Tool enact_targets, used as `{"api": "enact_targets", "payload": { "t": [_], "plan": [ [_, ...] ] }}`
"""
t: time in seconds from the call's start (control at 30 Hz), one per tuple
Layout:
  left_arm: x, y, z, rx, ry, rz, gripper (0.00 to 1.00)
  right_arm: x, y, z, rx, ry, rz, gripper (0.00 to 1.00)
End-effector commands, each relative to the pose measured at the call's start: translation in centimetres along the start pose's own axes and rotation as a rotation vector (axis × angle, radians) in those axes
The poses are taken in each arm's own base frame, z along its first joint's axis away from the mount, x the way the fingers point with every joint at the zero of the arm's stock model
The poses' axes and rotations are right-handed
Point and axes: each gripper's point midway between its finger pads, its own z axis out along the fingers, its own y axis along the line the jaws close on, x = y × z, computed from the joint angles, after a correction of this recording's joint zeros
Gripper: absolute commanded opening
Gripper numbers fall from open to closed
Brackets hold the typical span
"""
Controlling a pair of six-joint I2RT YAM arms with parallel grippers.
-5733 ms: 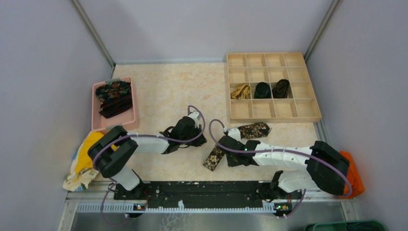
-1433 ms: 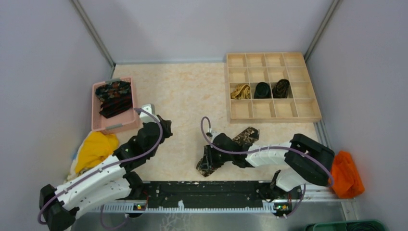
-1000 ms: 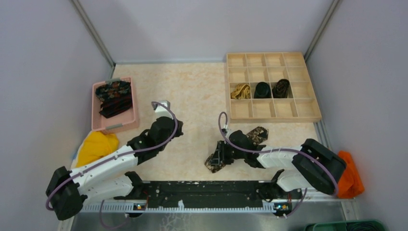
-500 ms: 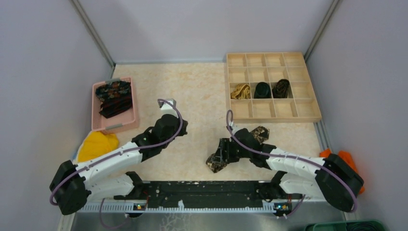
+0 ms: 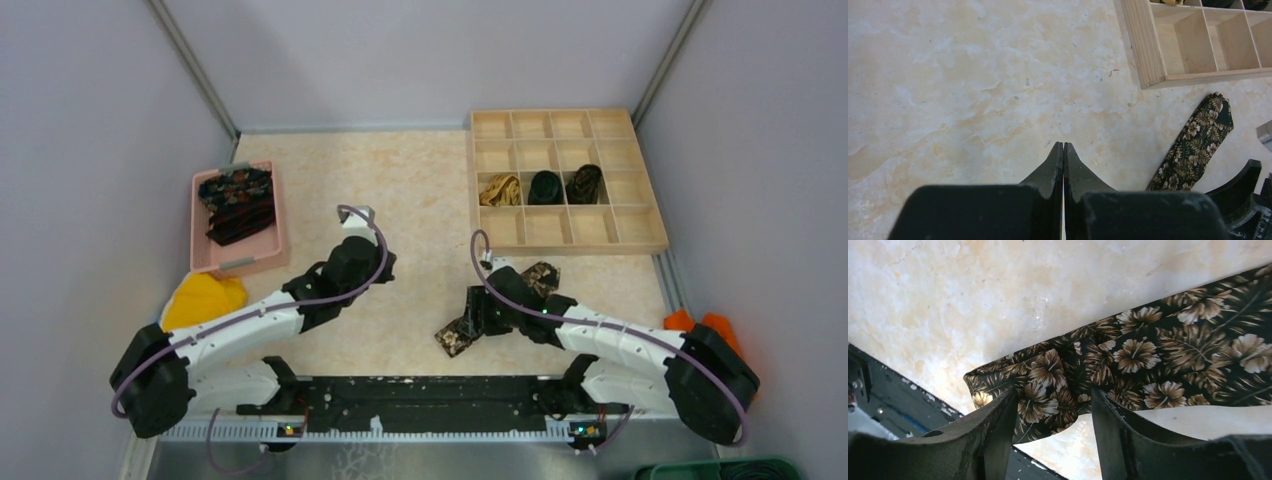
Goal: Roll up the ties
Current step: Roll the tie at the center of the board.
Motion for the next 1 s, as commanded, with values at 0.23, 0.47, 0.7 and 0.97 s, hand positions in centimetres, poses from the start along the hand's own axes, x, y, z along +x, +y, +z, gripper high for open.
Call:
{"api": "enact_targets", "payload": {
  "t": [0.23,0.47,0.7,0.97],
  "plan": [
    [5.9,-5.0,4.8,0.215,0.194,0.070,0.00,-3.6,-1.3,-2.1,0.140,-0.112,-0.068,0.50],
    [12.1,-8.7,5.4,0.488,0.377,0.043,0.00,-2.2,0.6,-5.8,0.046,-0.150,-0.058,0.52],
    [15.5,-9.5,4.6,0.513,0.474,0.066,0.00,3.5,0.7,-4.4,-0.003,-0.010,-0.012,0.06],
    [19.1,-9.2,2.6,0.479,0.545,0.126,0.00,5.5,0.5,-1.8,-0.019,0.036,0.001,0.00]
  ]
}}
